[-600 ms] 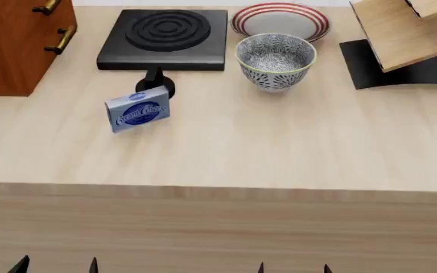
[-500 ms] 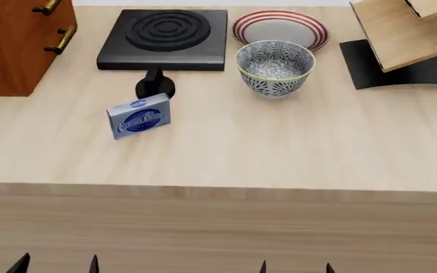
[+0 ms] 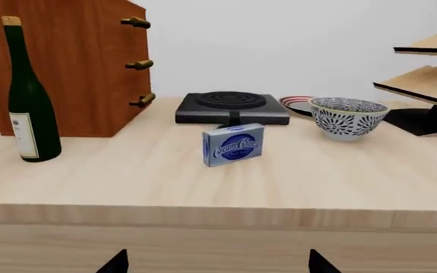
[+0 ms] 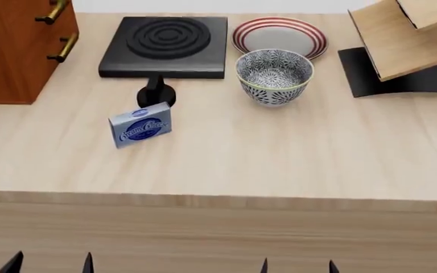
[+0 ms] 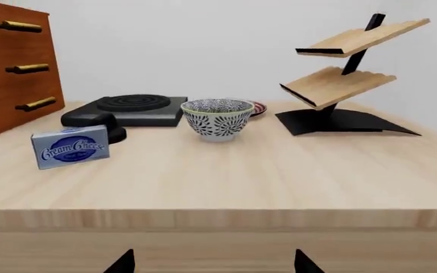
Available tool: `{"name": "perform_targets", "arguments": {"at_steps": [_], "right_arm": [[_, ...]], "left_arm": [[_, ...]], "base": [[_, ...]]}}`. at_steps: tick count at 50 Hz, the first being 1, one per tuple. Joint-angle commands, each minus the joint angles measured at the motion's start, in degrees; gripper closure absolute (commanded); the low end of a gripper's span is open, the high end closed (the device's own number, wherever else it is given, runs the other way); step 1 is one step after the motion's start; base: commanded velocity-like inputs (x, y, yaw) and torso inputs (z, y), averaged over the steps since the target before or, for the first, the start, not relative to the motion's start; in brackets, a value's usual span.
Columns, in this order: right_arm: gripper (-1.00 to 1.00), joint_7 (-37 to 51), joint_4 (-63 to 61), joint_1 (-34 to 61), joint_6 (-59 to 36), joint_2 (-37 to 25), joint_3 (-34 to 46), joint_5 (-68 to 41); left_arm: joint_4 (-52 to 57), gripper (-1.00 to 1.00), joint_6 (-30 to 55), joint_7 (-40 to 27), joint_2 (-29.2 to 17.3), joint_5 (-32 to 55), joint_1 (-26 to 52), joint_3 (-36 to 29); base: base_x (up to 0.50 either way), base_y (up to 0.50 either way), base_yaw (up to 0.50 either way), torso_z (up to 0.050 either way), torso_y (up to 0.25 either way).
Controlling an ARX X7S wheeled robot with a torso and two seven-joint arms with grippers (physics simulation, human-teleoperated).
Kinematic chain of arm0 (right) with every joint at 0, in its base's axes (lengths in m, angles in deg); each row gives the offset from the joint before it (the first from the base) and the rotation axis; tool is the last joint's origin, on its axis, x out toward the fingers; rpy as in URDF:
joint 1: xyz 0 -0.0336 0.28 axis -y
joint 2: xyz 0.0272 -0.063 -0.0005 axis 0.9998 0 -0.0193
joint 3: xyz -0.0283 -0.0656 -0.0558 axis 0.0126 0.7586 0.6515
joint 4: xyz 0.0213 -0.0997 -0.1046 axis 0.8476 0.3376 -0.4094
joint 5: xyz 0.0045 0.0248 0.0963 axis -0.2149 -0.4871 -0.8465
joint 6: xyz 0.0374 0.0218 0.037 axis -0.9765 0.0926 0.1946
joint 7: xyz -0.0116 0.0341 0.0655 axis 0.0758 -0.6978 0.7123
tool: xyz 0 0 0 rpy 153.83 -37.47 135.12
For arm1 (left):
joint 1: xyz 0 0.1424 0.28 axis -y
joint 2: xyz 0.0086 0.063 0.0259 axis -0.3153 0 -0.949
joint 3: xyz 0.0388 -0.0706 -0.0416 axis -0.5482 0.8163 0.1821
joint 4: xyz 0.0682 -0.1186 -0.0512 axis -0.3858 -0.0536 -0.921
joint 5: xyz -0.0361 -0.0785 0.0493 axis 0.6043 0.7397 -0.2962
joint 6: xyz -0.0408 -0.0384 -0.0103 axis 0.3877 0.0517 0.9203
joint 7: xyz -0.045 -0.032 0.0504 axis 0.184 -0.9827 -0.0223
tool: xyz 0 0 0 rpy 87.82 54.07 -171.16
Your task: Pick up the cream cheese and put it in the bowl.
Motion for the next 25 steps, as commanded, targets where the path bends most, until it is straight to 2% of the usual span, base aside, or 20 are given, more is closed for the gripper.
{"name": "perform_targets", "arguments": {"at_steps": [1, 25], "right_arm": [[-1.00, 1.0, -0.8, -0.2, -0.2, -1.1, 1.0, -0.8], [-1.00, 3.0, -2.0, -1.4, 0.9, -2.5, 2.1, -2.9]], "left_arm": [[1.9, -1.00, 1.5, -1.1, -1.1, 1.0, -0.3, -0.9], [8.7, -1.00, 4.2, -0.7, -4.0, 4.9, -3.1, -2.0]], "base": [[0.00, 0.00, 0.00, 0.050, 0.000], [0.00, 0.00, 0.00, 0.050, 0.000]]}}
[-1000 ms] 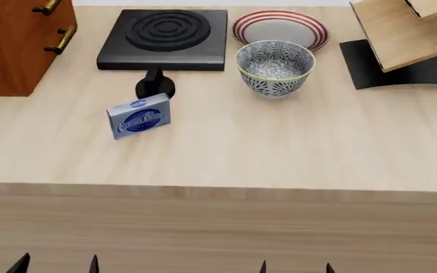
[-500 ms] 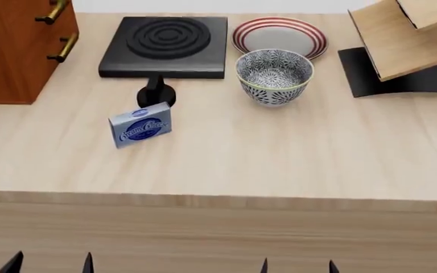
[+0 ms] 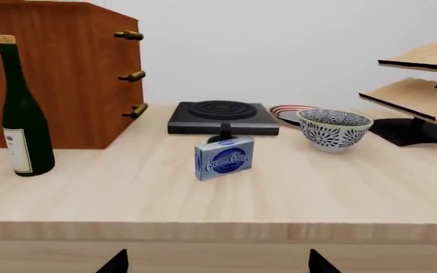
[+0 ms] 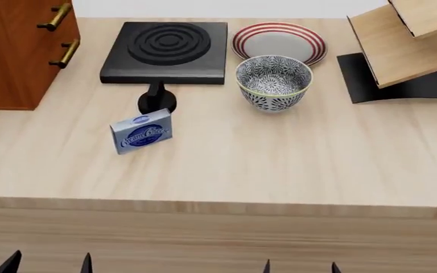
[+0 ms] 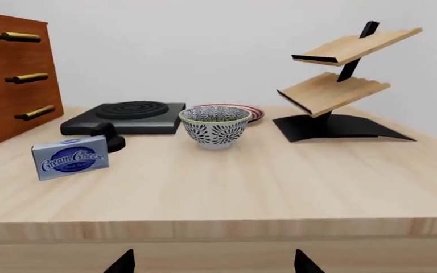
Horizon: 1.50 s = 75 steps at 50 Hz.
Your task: Pick up the cream cheese and put it in the bowl.
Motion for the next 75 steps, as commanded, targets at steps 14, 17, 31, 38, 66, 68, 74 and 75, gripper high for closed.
{"name": "perform_targets", "arguments": {"at_steps": [14, 17, 31, 38, 66, 68, 74, 75], "right_arm": [[-1.00, 1.3, -3.0, -1.2, -0.8, -1.9, 1.6, -1.4], [-1.00, 1.5, -3.5, -1.5, -0.9, -2.1, 1.8, -1.4], [-1.00, 2.3, -4.8, -1.5, -1.7, -3.0, 2.4, -1.7], [-1.00, 2.3, -4.1, -1.6, -1.0, -3.1, 2.5, -2.5], [-1.00, 3.4, -4.3, -2.1, 0.4, -4.1, 3.6, -3.0], [-1.00, 3.3, -4.6, -2.2, -0.2, -4.2, 3.7, -3.4], [-1.00, 3.2, -5.8, -3.1, 2.0, -4.7, 3.7, -3.5], [-1.00, 3.5, -5.9, -2.9, 1.1, -4.7, 3.7, -3.5]], "left_arm": [[3.6, -1.00, 2.7, -1.6, -1.9, 1.8, -0.7, -0.2], [4.3, -1.00, 2.5, -1.8, -2.1, 1.8, -1.2, -0.4], [3.4, -1.00, 0.9, -1.9, -2.6, 2.0, -1.2, -0.8], [3.3, -1.00, 0.7, -2.1, -2.9, 2.5, -1.2, -0.9], [5.2, -1.00, 2.0, -3.7, -4.9, 4.3, -1.1, -0.8], [5.2, -1.00, 2.1, -3.7, -5.1, 4.6, -1.1, -0.8], [5.9, -1.00, 3.0, -3.8, -5.6, 5.1, -1.0, -1.0], [6.2, -1.00, 3.3, -3.9, -5.7, 5.2, -1.0, -1.0]], "base": [[0.24, 0.00, 0.00, 0.025, 0.000], [0.50, 0.00, 0.00, 0.000, 0.000], [0.50, 0.00, 0.00, 0.000, 0.000], [0.50, -0.01, 0.00, 0.000, 0.000], [0.46, -0.15, 0.00, 0.000, 0.001], [0.50, 0.08, 0.00, 0.000, 0.000], [0.44, 0.00, 0.00, 0.000, 0.000], [0.00, 0.00, 0.00, 0.000, 0.000]]}}
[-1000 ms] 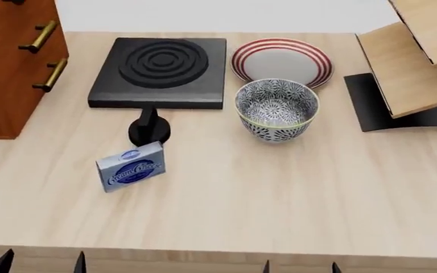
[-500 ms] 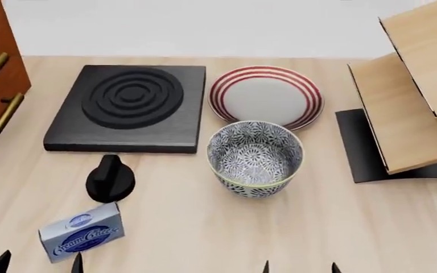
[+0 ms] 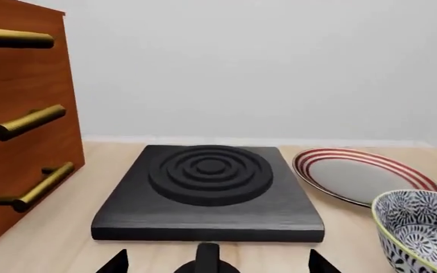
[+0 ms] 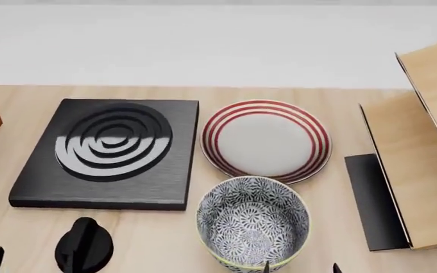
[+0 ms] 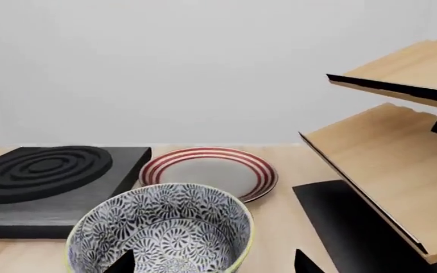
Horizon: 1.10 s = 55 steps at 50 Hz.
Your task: Pick up the cream cheese and put it in the bowl.
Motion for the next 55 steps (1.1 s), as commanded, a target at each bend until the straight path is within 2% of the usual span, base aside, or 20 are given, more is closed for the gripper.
{"name": "perform_targets", "arguments": {"at_steps": [1, 17, 20, 23, 25, 28, 30, 32, 42, 55], "right_arm": [[-1.00, 0.2, -1.4, -0.6, 0.4, -0.7, 0.2, -0.6], [-1.00, 0.6, -1.9, -1.1, 1.2, -1.4, 0.6, -0.9], [-1.00, 0.7, -2.0, -1.0, 1.1, -1.5, 0.6, -1.2], [-1.00, 0.7, -2.6, -1.2, 1.2, -1.7, 0.4, -1.6], [-1.00, 0.8, -2.6, -1.2, 1.2, -1.7, 0.5, -1.7], [-1.00, 0.9, -2.8, -1.3, 1.3, -1.7, 0.7, -1.6], [-1.00, 1.2, -3.2, -0.9, -0.5, -1.7, 0.9, -1.8], [-1.00, 0.4, -3.1, -1.4, 1.9, -2.3, 2.2, -0.2], [-1.00, 2.0, -4.0, -2.0, 1.6, -2.5, 2.1, -0.9], [-1.00, 2.6, -4.0, -2.0, 1.9, -3.3, 2.4, -1.5]], "left_arm": [[1.5, -1.00, 1.4, -0.6, -0.9, 1.0, 0.0, -0.1], [3.5, -1.00, 2.3, -1.3, -2.1, 1.2, -0.3, -0.5], [7.7, -1.00, 5.9, -0.8, -4.0, 3.6, -0.6, 0.5], [10.3, -1.00, 5.4, -0.7, -5.6, 3.0, -2.1, 1.1], [13.0, -1.00, 9.8, 2.0, -7.9, 8.6, -2.6, 2.2], [13.0, -1.00, 5.3, -2.3, -6.8, 3.6, -3.2, 4.3], [13.4, -1.00, 6.3, -1.2, -7.4, 5.6, -3.6, 4.6], [12.8, -1.00, 4.6, -1.7, -7.1, 4.2, -4.2, 4.4], [13.3, -1.00, 4.1, -1.5, -7.3, 4.9, -4.8, 4.5], [11.1, -1.00, 4.9, -2.2, -7.1, 4.1, -2.6, 3.7]], "base": [[-0.04, 0.00, 0.00, 0.000, 0.000], [0.00, 0.00, 0.00, 0.000, 0.000], [0.00, 0.00, 0.00, 0.000, 0.000], [0.00, 0.00, 0.00, 0.000, 0.000], [0.00, 0.00, 0.00, 0.000, 0.000], [0.00, 0.00, 0.00, 0.000, 0.000], [0.00, 0.00, 0.00, 0.000, 0.000], [0.00, 0.00, 0.00, 0.000, 0.000], [0.16, 0.00, 0.00, 0.000, 0.000], [0.00, 0.00, 0.00, 0.000, 0.000]]}}
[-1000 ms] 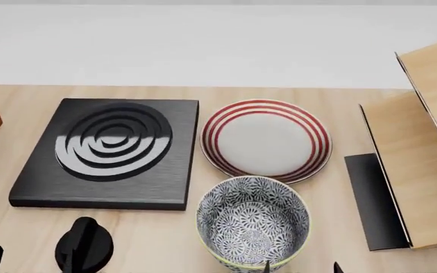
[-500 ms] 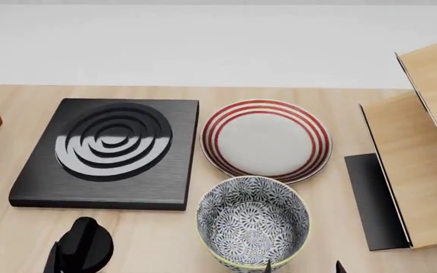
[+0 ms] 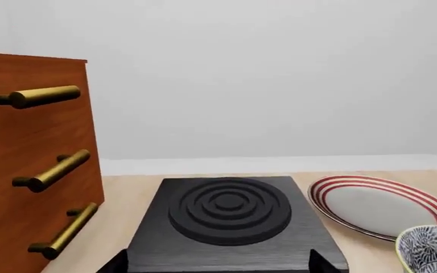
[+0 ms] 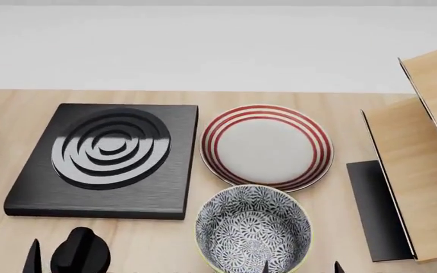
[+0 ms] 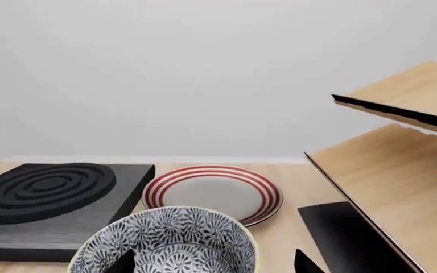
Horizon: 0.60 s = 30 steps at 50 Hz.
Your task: Pick up the cream cheese and put it in the bowl.
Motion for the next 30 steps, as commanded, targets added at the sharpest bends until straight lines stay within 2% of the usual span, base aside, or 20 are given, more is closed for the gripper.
{"name": "perform_targets", "arguments": {"at_steps": [1, 2, 3, 5, 10, 13, 15, 17, 19, 22, 24, 26, 27, 30], "right_arm": [[-1.00, 0.7, -0.4, -0.1, 0.1, -0.7, 0.4, -0.2], [-1.00, 0.7, -0.7, -0.1, 0.0, -0.8, 0.4, -0.4], [-1.00, 0.8, -0.8, -0.1, 0.0, -0.9, 0.5, -0.3], [-1.00, 1.0, -0.9, -0.1, -0.1, -1.0, 0.6, -0.2], [-1.00, 1.1, -1.1, 0.0, -0.3, -1.3, 0.7, -0.3], [-1.00, 0.9, -1.1, 0.3, -0.4, -1.3, 0.8, -0.7], [-1.00, 0.9, -1.0, 0.5, -0.4, -1.3, 1.0, -0.6], [-1.00, 0.9, -0.7, 0.7, -0.4, -1.3, 1.4, -0.3], [-1.00, 0.8, -0.6, 1.0, -0.6, -1.3, 1.5, -0.4], [-1.00, 0.7, -1.1, 1.0, -0.7, -1.5, 1.6, -0.9], [-1.00, 0.6, -0.6, 1.3, -0.9, -1.5, 1.8, -0.7], [-1.00, 0.6, -0.5, 1.5, -1.1, -1.6, 2.0, -0.8], [-1.00, 0.6, -0.5, 1.6, -1.1, -1.5, 2.1, -0.7], [-1.00, 0.6, -0.4, 1.9, -1.3, -1.4, 2.5, -0.7]], "left_arm": [[-1.2, -1.00, 1.1, -0.6, -0.3, 0.0, 1.7, 0.1], [-0.7, -1.00, 1.9, -0.5, -0.7, 0.4, 1.8, 0.2], [0.6, -1.00, 5.3, 1.7, -2.2, 4.4, 2.0, 0.4], [2.1, -1.00, 6.8, 1.3, -3.7, 3.9, 2.2, 0.7], [6.2, -1.00, 14.9, 4.1, -9.3, 10.3, 1.8, 2.9], [8.6, -1.00, 20.7, 7.7, -13.4, 19.2, 0.7, 6.1], [9.1, -1.00, 19.8, 7.0, -13.4, 18.5, -0.1, 7.1], [10.0, -1.00, 23.0, 9.7, -16.7, 22.3, -1.1, 7.7], [10.1, -1.00, 22.3, 9.6, -16.9, 22.4, -1.8, 9.0], [9.6, -1.00, 26.4, 11.4, -20.2, 28.0, -1.4, 11.2], [10.8, -1.00, 23.3, 16.6, -23.2, 25.6, -4.7, 10.6], [11.1, -1.00, 26.1, 18.8, -25.1, 32.6, -5.6, 13.3], [11.8, -1.00, 23.8, 18.8, -24.9, 29.4, -7.3, 13.8], [11.6, -1.00, 22.8, 20.8, -25.1, 33.0, -9.8, 17.6]], "base": [[0.00, 0.00, 0.00, 0.000, 0.000], [0.00, 0.00, 0.00, 0.000, 0.000], [0.00, 0.00, 0.00, 0.000, 0.000], [0.00, 0.00, 0.00, 0.000, 0.000], [0.00, 0.00, 0.00, 0.000, 0.000], [0.00, 0.00, 0.00, 0.000, 0.000], [0.00, 0.00, 0.00, 0.000, 0.000], [0.00, 0.00, 0.00, 0.000, 0.000], [0.00, 0.00, 0.00, 0.000, 0.000], [0.00, 0.00, 0.00, 0.000, 0.000], [0.00, 0.00, 0.00, 0.000, 0.000], [0.00, 0.00, 0.00, 0.000, 0.000], [0.00, 0.00, 0.00, 0.000, 0.000], [0.00, 0.00, 0.00, 0.000, 0.000]]}}
